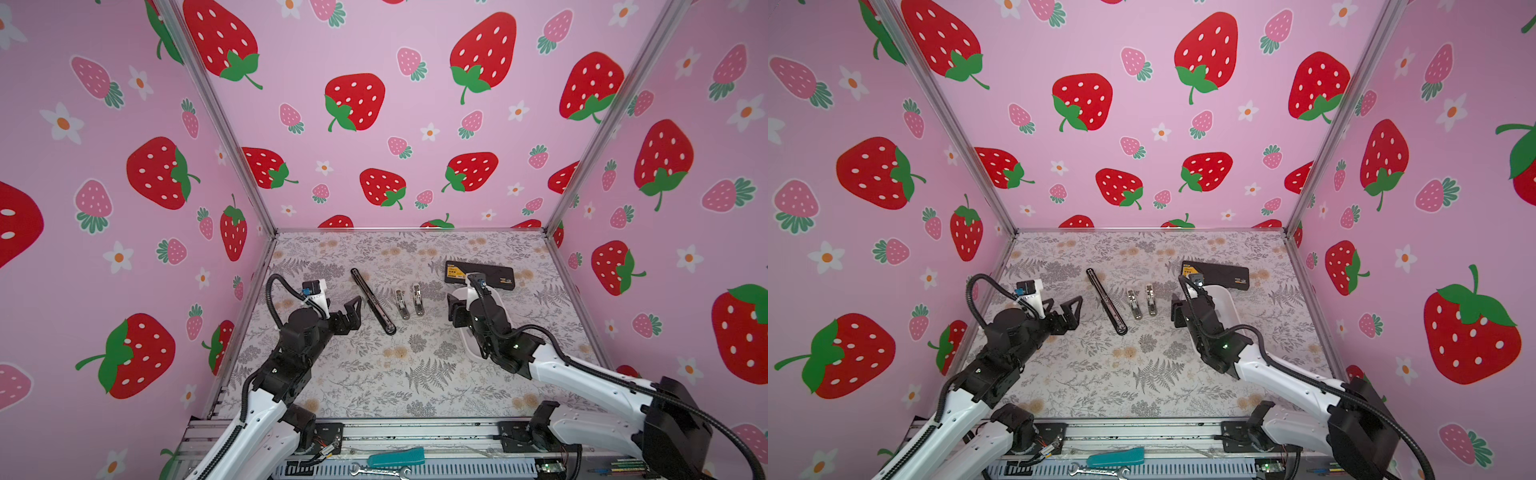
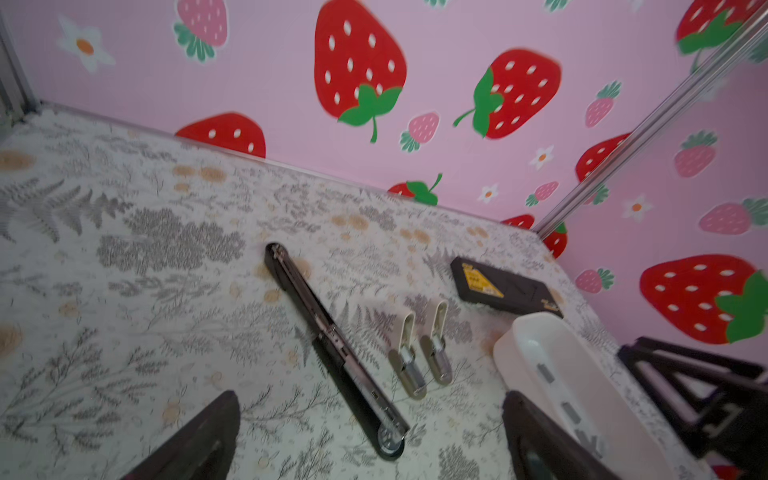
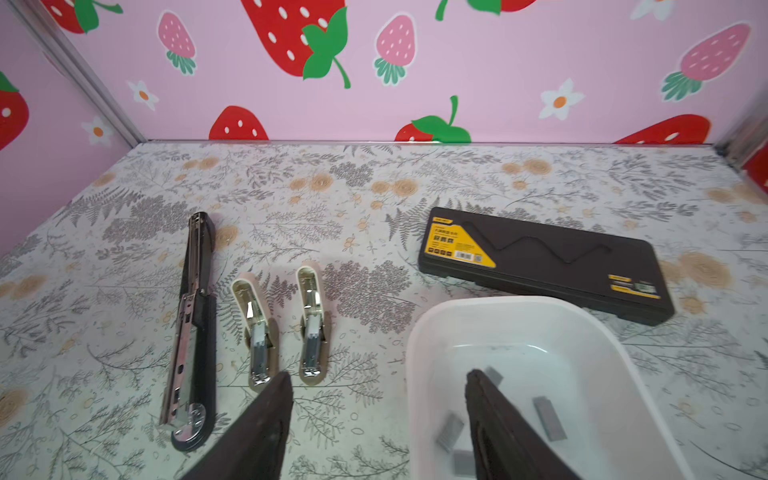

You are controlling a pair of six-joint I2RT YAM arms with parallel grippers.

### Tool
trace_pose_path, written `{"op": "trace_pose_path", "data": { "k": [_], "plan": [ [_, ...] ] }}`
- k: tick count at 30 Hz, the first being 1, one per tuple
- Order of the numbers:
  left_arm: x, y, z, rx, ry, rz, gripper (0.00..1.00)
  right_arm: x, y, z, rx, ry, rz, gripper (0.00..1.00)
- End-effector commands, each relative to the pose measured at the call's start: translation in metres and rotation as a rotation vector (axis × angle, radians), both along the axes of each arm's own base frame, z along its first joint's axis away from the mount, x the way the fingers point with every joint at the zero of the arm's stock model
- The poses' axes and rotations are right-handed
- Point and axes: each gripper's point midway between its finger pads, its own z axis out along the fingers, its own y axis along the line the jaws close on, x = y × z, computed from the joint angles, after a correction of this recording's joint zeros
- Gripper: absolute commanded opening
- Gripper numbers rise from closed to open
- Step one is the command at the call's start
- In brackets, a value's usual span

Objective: Load the staples into the stapler
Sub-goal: 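Move the right gripper over the white tray of staple strips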

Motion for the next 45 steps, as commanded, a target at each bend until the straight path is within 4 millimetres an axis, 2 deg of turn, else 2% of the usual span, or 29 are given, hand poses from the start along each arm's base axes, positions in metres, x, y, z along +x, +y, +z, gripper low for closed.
{"op": "trace_pose_path", "data": {
  "k": [1, 3, 6, 8, 10, 16, 22, 23, 28, 35, 39, 45],
  "plan": [
    [0.004, 0.004, -0.016, 0.049, -0.032, 0.006, 0.99, -0.002, -0.054, -0.011, -0.088, -0.01, -0.161, 0.68],
    [0.006, 0.018, -0.031, 0.113, -0.03, 0.071, 0.99, -0.001, -0.067, -0.005, -0.05, -0.034, -0.21, 0.67],
    [0.005, 0.039, -0.049, 0.177, -0.026, 0.167, 0.99, 0.006, -0.067, 0.006, -0.036, -0.047, -0.209, 0.66],
    [0.004, 0.033, -0.055, 0.158, -0.063, 0.13, 0.99, 0.01, -0.065, 0.009, -0.049, -0.044, -0.212, 0.65],
    [0.002, 0.039, -0.063, 0.148, -0.077, 0.168, 0.97, 0.013, -0.064, 0.007, -0.054, -0.034, -0.217, 0.65],
    [-0.004, 0.03, -0.057, 0.115, -0.144, 0.104, 0.96, 0.012, -0.065, -0.006, -0.033, 0.005, -0.229, 0.62],
    [-0.013, 0.021, -0.051, 0.083, -0.207, 0.046, 0.94, -0.003, -0.067, -0.018, 0.039, 0.056, -0.204, 0.61],
    [-0.015, 0.02, -0.05, 0.077, -0.217, 0.037, 0.94, -0.007, -0.071, -0.01, 0.07, 0.043, -0.205, 0.62],
    [-0.021, 0.017, -0.047, 0.059, -0.252, 0.008, 0.94, -0.02, -0.082, -0.009, 0.091, 0.063, -0.22, 0.64],
    [-0.023, 0.004, -0.046, 0.064, -0.252, -0.057, 0.94, -0.033, -0.095, -0.019, 0.084, 0.101, -0.231, 0.6],
    [-0.022, -0.002, -0.047, 0.083, -0.25, -0.083, 0.95, -0.036, -0.098, -0.024, 0.071, 0.121, -0.242, 0.6],
    [-0.023, -0.007, -0.046, 0.109, -0.265, -0.095, 0.95, -0.023, -0.084, -0.04, 0.025, 0.166, -0.207, 0.6]
  ]
}}
